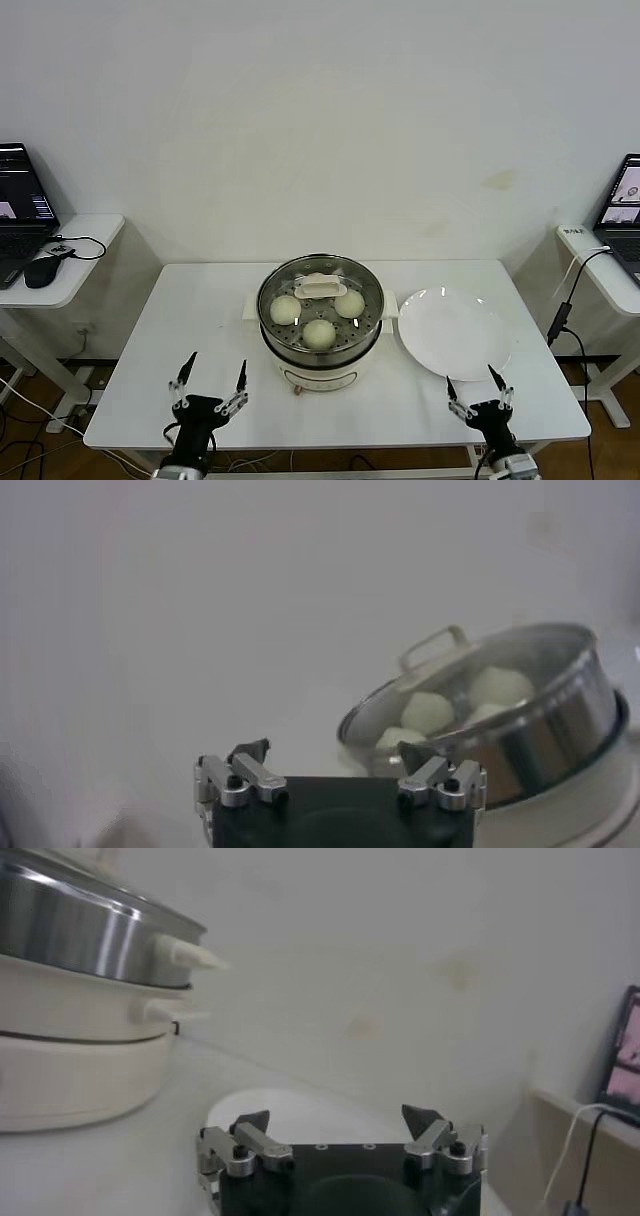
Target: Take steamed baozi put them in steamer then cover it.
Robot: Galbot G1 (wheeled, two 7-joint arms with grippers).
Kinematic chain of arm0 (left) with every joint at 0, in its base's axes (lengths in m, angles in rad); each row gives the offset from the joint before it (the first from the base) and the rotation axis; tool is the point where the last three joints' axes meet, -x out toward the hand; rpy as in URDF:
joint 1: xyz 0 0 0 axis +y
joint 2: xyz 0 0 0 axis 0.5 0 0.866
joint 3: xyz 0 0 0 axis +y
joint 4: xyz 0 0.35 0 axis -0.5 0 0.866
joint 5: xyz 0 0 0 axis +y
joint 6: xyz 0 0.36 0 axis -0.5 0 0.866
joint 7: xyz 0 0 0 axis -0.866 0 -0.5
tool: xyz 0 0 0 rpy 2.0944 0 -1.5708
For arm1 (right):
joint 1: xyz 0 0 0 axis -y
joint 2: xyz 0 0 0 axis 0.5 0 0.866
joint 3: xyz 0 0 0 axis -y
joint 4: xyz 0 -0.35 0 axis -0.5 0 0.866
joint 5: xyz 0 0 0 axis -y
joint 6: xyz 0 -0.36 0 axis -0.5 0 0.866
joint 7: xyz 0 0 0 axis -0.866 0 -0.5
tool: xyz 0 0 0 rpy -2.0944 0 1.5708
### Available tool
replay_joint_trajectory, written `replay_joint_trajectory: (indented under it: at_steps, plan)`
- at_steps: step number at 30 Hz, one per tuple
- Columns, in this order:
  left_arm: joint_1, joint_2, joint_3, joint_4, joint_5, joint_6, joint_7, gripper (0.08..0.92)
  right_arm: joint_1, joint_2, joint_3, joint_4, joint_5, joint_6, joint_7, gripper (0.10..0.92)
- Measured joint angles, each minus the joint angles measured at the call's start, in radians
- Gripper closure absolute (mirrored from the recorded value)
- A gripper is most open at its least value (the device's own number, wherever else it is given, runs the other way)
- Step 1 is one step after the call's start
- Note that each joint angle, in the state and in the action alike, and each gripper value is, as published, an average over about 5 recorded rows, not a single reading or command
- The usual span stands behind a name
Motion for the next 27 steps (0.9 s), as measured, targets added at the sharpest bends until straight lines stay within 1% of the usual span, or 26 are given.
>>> replay_joint_trajectory:
  at_steps: [4, 8, 17, 27]
  plan:
    - [0.025, -0.016, -0.018, 0.025, -0.121, -0.044, -0.009, 0.177, -0.045, -0.01, -0.007, 0.045, 0.041, -0.034, -0.021, 0.203]
    - [0.051, -0.024, -0.032, 0.047, -0.172, -0.071, -0.012, 0.177, -0.085, -0.013, -0.018, 0.081, 0.07, -0.054, -0.033, 0.203]
    - [0.086, -0.043, -0.04, 0.087, -0.209, -0.096, -0.018, 0.177, -0.152, -0.019, -0.055, 0.145, 0.113, -0.095, -0.037, 0.203]
    - [0.104, -0.048, -0.04, 0.099, -0.216, -0.103, -0.011, 0.177, -0.188, -0.019, -0.103, 0.179, 0.121, -0.105, -0.021, 0.202]
